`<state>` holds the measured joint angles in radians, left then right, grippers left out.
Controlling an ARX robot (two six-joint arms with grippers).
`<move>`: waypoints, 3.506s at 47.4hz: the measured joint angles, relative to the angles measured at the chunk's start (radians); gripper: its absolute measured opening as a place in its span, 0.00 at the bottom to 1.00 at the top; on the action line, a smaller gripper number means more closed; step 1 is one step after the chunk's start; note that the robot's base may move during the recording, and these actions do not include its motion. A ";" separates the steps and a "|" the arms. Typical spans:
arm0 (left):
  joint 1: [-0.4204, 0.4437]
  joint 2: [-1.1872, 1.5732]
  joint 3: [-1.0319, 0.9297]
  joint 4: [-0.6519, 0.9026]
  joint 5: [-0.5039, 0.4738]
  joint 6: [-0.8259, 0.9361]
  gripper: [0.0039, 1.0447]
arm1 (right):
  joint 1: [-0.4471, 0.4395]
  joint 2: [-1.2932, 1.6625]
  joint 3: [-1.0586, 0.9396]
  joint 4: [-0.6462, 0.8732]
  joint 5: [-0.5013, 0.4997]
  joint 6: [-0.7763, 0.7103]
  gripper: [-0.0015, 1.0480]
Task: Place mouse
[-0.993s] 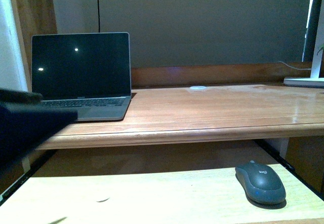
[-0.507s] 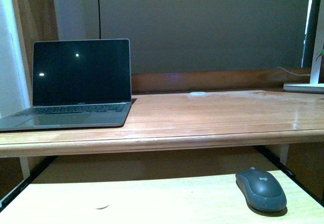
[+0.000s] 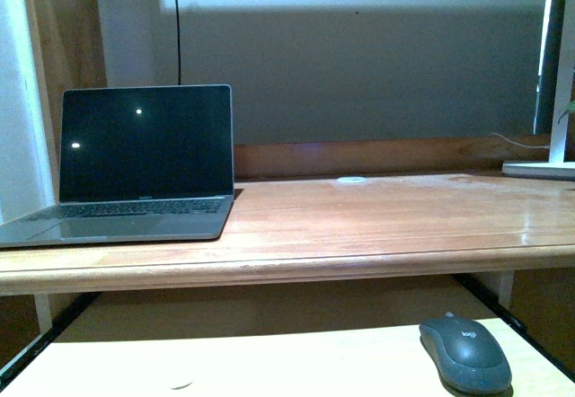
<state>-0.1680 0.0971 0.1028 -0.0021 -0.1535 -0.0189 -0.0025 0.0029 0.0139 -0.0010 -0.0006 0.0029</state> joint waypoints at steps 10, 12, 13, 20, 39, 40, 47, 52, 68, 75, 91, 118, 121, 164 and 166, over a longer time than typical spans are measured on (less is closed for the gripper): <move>0.159 -0.032 -0.029 -0.006 0.149 0.007 0.02 | 0.000 0.000 0.000 0.000 0.000 0.000 0.93; 0.160 -0.035 -0.033 -0.006 0.151 0.008 0.02 | 0.000 0.000 0.000 0.000 0.000 0.000 0.93; 0.161 -0.037 -0.036 -0.006 0.151 0.008 0.02 | 0.000 0.000 0.000 0.000 0.000 0.000 0.93; 0.163 -0.047 -0.046 -0.006 0.151 0.008 0.02 | 0.000 0.000 0.000 0.000 0.000 0.000 0.93; 0.163 -0.091 -0.094 -0.002 0.152 0.008 0.02 | 0.000 0.000 0.000 0.000 0.000 0.000 0.93; 0.163 -0.091 -0.094 -0.002 0.152 0.008 0.02 | 0.000 0.000 0.000 0.000 0.000 0.000 0.93; 0.163 -0.092 -0.094 -0.002 0.152 0.008 0.08 | 0.003 0.002 0.001 -0.003 0.010 0.002 0.93; 0.163 -0.092 -0.094 -0.002 0.152 0.008 0.27 | 0.088 0.110 0.040 -0.065 0.223 0.050 0.93; 0.163 -0.092 -0.094 -0.002 0.153 0.008 0.84 | 0.264 0.651 0.263 0.294 0.269 0.088 0.93; 0.163 -0.092 -0.094 -0.002 0.153 0.010 0.92 | 0.412 0.848 0.360 0.360 0.312 0.075 0.93; 0.163 -0.092 -0.094 -0.002 0.153 0.010 0.93 | 0.607 1.198 0.537 0.468 0.332 -0.039 0.93; 0.163 -0.092 -0.094 -0.002 0.153 0.010 0.93 | 0.586 1.496 0.721 0.374 0.349 -0.097 0.93; 0.163 -0.092 -0.094 -0.002 0.153 0.010 0.93 | 0.578 1.517 0.748 0.343 0.355 -0.084 0.93; 0.163 -0.092 -0.094 -0.002 0.153 0.010 0.93 | 0.516 1.695 0.916 0.180 0.396 0.023 0.62; 0.163 -0.092 -0.094 -0.002 0.153 0.010 0.93 | 0.515 1.695 0.918 0.177 0.396 0.027 0.58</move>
<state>-0.0051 0.0048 0.0086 -0.0044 -0.0006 -0.0090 0.5125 1.6974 0.9321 0.1764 0.3950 0.0303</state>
